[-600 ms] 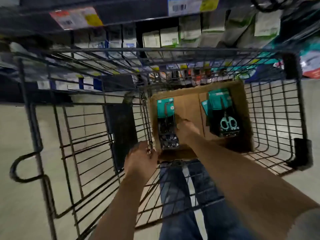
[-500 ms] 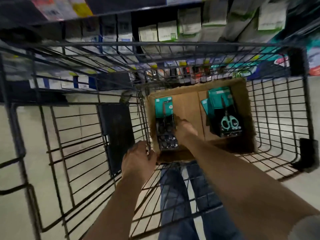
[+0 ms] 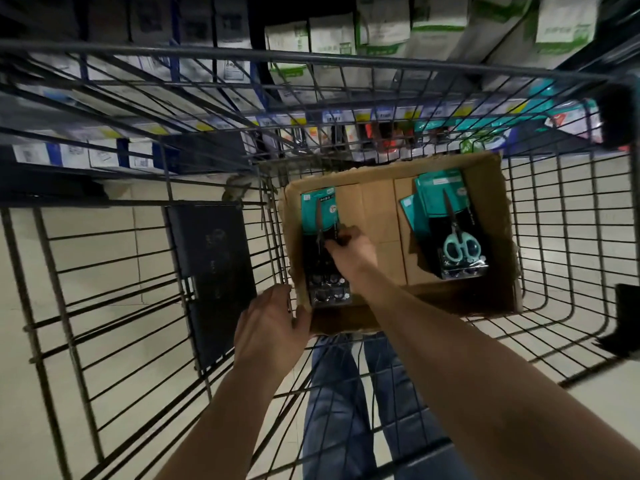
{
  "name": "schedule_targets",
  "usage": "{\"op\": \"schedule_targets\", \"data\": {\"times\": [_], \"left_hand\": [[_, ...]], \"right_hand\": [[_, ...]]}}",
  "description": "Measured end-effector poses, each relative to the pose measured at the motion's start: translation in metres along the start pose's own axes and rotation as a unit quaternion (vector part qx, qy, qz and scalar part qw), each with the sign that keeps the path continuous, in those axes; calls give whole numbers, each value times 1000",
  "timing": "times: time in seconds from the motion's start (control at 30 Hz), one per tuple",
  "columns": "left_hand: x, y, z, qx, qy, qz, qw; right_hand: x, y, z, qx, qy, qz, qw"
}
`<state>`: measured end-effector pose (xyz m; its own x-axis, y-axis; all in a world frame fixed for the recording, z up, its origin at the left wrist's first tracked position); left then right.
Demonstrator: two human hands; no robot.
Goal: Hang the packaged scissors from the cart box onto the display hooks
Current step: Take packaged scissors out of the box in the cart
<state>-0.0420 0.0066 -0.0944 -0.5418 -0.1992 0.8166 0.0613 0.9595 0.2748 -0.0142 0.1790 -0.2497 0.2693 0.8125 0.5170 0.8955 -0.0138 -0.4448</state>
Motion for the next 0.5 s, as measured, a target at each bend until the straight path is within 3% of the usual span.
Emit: {"op": "schedule_targets", "data": {"times": [0.23,0.5], "left_hand": [[-4,-8,6,1,-2,2,1000],[-3,1,6,22,7,-38,999]], "right_hand": [[-15,-20,20,-56,-35,32,997],[2,-19,22,-21,-37,32,999]]}}
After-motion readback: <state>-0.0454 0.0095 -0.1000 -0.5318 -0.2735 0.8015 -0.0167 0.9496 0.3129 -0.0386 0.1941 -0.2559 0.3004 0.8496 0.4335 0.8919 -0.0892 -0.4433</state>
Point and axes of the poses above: each hand's wrist, its own z-axis towards the middle knuckle, its own x-axis out of the back of the hand, y = z × x, the point moved 6 cm from there along z, towards the middle knuckle, and after that the axes turned 13 degrees about y, right-handed, at the moved point
